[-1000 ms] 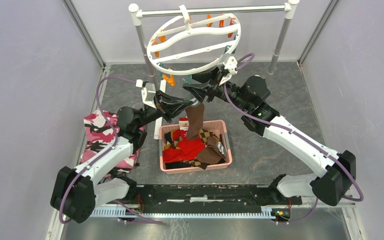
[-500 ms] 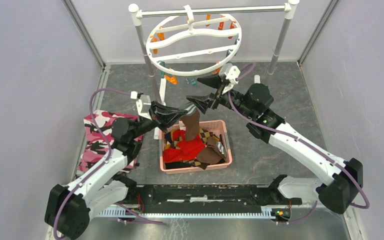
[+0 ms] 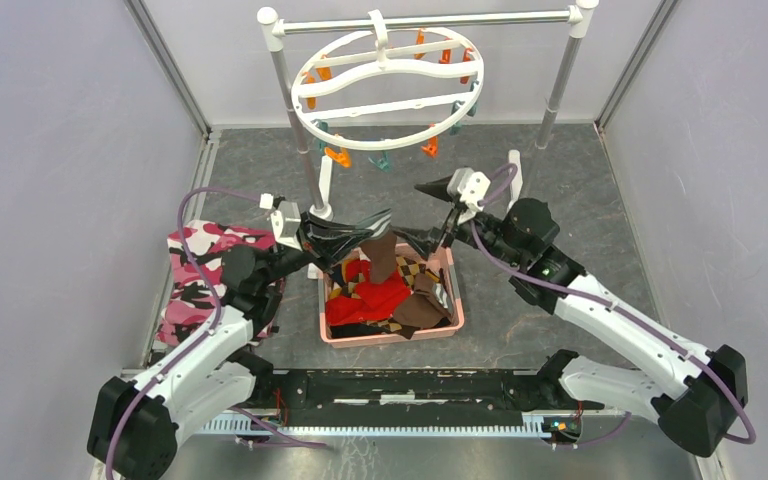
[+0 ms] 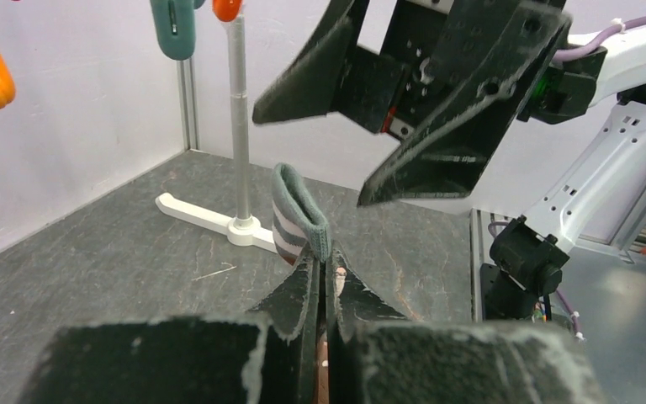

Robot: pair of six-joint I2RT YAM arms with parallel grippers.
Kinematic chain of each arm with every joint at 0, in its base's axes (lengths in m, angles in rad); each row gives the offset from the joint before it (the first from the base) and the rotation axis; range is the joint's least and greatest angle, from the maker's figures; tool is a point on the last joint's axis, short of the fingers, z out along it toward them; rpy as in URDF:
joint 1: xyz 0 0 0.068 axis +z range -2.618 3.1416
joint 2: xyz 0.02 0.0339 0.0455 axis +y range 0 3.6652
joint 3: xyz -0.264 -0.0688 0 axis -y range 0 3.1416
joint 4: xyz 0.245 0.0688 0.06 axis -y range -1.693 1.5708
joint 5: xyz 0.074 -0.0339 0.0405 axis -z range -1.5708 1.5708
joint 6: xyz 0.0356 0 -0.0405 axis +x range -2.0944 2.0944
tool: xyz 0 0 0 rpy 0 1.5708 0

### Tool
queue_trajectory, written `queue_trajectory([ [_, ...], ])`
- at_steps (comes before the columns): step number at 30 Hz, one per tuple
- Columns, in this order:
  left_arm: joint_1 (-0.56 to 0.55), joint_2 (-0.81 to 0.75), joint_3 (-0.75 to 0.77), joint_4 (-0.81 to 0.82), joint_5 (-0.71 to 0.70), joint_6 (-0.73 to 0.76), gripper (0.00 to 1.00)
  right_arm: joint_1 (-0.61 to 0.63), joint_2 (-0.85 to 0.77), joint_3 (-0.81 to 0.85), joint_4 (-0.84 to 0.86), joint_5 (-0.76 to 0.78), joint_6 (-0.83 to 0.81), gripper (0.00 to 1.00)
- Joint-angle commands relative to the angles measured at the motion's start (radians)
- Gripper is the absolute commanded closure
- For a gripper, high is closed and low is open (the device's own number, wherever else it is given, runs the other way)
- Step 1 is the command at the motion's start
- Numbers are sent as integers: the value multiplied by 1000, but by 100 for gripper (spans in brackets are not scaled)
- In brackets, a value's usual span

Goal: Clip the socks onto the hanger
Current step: Move the clothesline to the center of the board.

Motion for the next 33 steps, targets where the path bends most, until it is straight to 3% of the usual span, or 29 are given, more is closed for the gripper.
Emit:
queue_trajectory([
  [1,2,-27,-27,90,35,80,98,2,-63,-96,41,-25,-57,4],
  [9,-13,-27,-61,207,42,88,98,2,-143,-230,153,-136,-88,3],
  [13,-33,-1,-54,282,58,50,98,2,-99,-223,221,-181,-68,4],
  [22,-74,39,-31,275,63,48,98,1,-18,-176,319,-247,4,14],
  [28,-79,57,-19,281,51,52,98,1,30,-124,317,-300,33,40],
  [31,-80,64,-17,281,33,54,98,1,30,-119,316,-301,35,66],
  [33,-80,68,-14,281,22,52,98,2,30,-114,309,-301,34,78],
])
